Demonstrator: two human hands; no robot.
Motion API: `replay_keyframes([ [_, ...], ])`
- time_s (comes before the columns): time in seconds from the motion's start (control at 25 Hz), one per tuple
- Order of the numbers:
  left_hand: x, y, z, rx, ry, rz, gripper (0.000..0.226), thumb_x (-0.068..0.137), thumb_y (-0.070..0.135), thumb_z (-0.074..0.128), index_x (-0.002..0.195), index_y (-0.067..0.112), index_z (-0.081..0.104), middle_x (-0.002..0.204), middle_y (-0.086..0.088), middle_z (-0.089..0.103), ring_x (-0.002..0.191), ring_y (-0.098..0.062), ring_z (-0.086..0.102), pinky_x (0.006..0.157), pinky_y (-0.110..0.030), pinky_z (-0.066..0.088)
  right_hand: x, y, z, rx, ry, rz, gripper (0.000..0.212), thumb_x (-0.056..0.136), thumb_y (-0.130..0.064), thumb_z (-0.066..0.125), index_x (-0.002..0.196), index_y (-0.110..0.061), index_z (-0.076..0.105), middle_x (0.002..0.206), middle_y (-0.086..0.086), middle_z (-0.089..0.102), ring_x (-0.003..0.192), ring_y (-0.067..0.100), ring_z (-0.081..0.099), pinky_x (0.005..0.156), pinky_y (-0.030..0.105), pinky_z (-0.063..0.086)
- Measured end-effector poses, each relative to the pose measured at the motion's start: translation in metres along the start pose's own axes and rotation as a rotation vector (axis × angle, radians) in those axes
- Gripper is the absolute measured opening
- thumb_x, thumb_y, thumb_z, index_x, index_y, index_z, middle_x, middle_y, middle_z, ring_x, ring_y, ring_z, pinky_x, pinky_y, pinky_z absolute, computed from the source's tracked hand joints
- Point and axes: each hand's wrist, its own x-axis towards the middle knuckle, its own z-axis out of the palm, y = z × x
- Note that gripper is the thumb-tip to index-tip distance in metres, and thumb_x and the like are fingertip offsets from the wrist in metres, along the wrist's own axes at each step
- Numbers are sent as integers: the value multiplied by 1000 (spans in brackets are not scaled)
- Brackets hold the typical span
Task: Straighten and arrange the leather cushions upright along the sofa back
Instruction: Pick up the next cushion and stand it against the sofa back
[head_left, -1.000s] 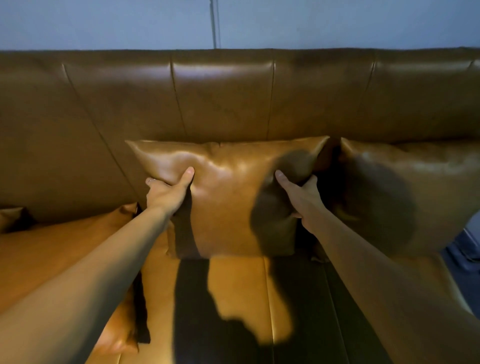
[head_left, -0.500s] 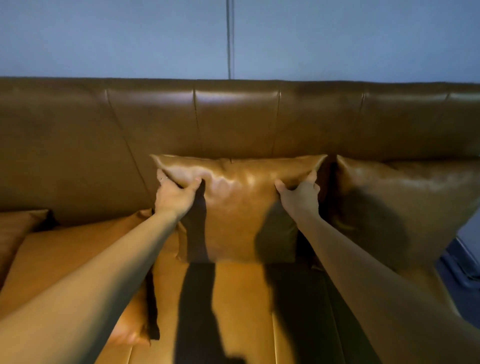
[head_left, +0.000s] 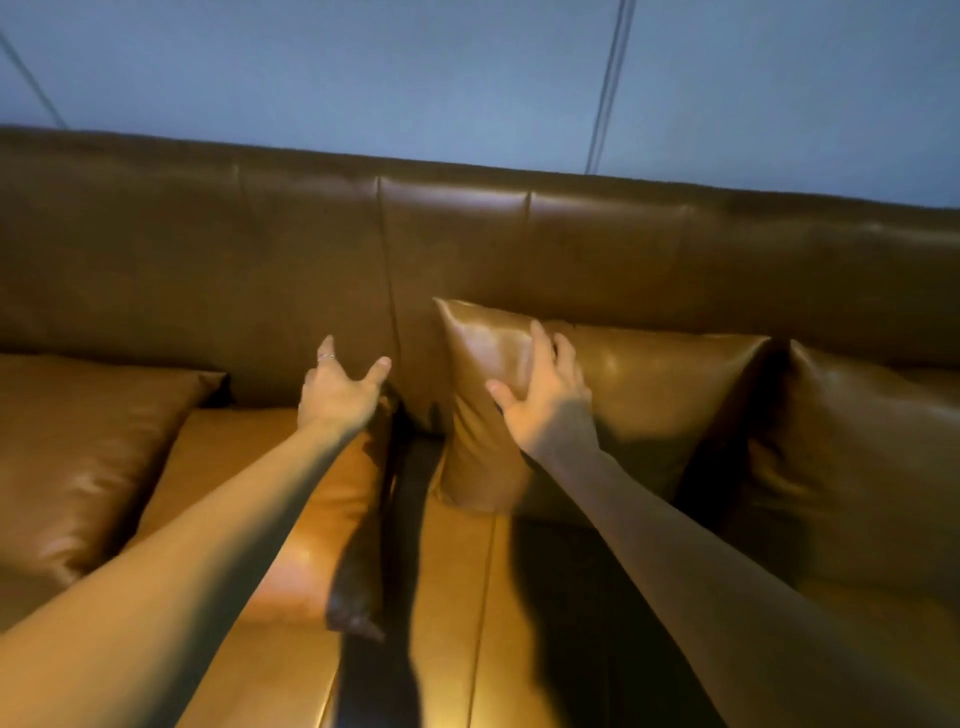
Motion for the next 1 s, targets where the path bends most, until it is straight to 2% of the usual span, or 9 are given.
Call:
replay_keyframes([
  [0.08, 20, -27, -25, 16, 7, -10, 88, 94, 51, 61, 161, 19, 13, 160, -17, 34, 144, -38, 36, 115, -50, 35, -1, -28, 36, -66, -44, -87, 87, 91, -49, 66, 159, -18, 22, 162, 15, 31, 148, 33, 33, 115, 51, 36],
  [0.2, 51, -70, -58, 59, 3, -11, 89, 94, 54, 60, 160, 19, 13, 158, -16, 38, 140, -38, 41, 112, -49, 39, 5, -67, 95, -76, -179, -48, 86, 94, -54, 59, 161, -27, 11, 168, 10, 18, 154, 31, 19, 120, 56, 22],
  [0.32, 90, -126, -89, 119, -21, -70, 88, 92, 56, 60, 160, 19, 18, 158, -13, 38, 140, -36, 42, 112, -46, 39, 9, -102, 169, -82, -269, -2, 84, 96, -60, 52, 161, -28, 9, 169, 11, 15, 154, 34, 15, 119, 58, 19],
  [0.48, 129, -202, -112, 200, -64, -194, 86, 89, 58, 62, 157, 17, 29, 152, -14, 47, 136, -37, 47, 108, -41, 41, 3, -125, 257, -89, -349, 133, 81, 96, -65, 44, 160, -29, 10, 168, 11, 12, 153, 36, 13, 117, 63, 17],
  [0.56, 140, -234, -117, 219, -96, -284, 88, 87, 60, 64, 154, 14, 32, 148, -15, 51, 132, -37, 51, 103, -40, 44, -1, -125, 288, -39, -388, 298, 79, 97, -66, 41, 160, -30, 11, 168, 12, 12, 153, 39, 13, 117, 64, 16],
  [0.64, 150, -266, -121, 181, -124, -365, 93, 81, 61, 71, 151, 12, 36, 144, -15, 55, 128, -36, 55, 102, -42, 46, -1, -114, 312, 99, -380, 540, 80, 96, -66, 44, 159, -28, 14, 166, 15, 18, 150, 43, 20, 117, 64, 21],
  [0.76, 161, -295, -126, -1, -150, -458, 116, 64, 58, 87, 155, 17, 28, 147, -7, 51, 131, -32, 52, 106, -42, 45, -1, -99, 329, 488, -256, 890, 93, 88, -62, 63, 157, -18, 20, 158, 16, 36, 141, 45, 38, 113, 58, 34],
  [0.88, 166, -297, -127, -180, -117, -531, 111, 62, 47, 92, 151, 14, 35, 141, -5, 55, 125, -30, 56, 99, -37, 46, 3, -97, 329, 768, -200, 1028, 88, 81, -45, 79, 149, -13, 33, 134, 8, 53, 127, 39, 53, 108, 53, 43],
  [1.0, 171, -287, -134, -279, -128, -576, 117, 54, 53, 94, 149, 8, 41, 142, -9, 56, 124, -32, 57, 106, -47, 46, 4, -101, 318, 848, -186, 1023, 86, 73, -27, 86, 145, -14, 39, 129, 10, 60, 110, 38, 62, 96, 52, 52],
])
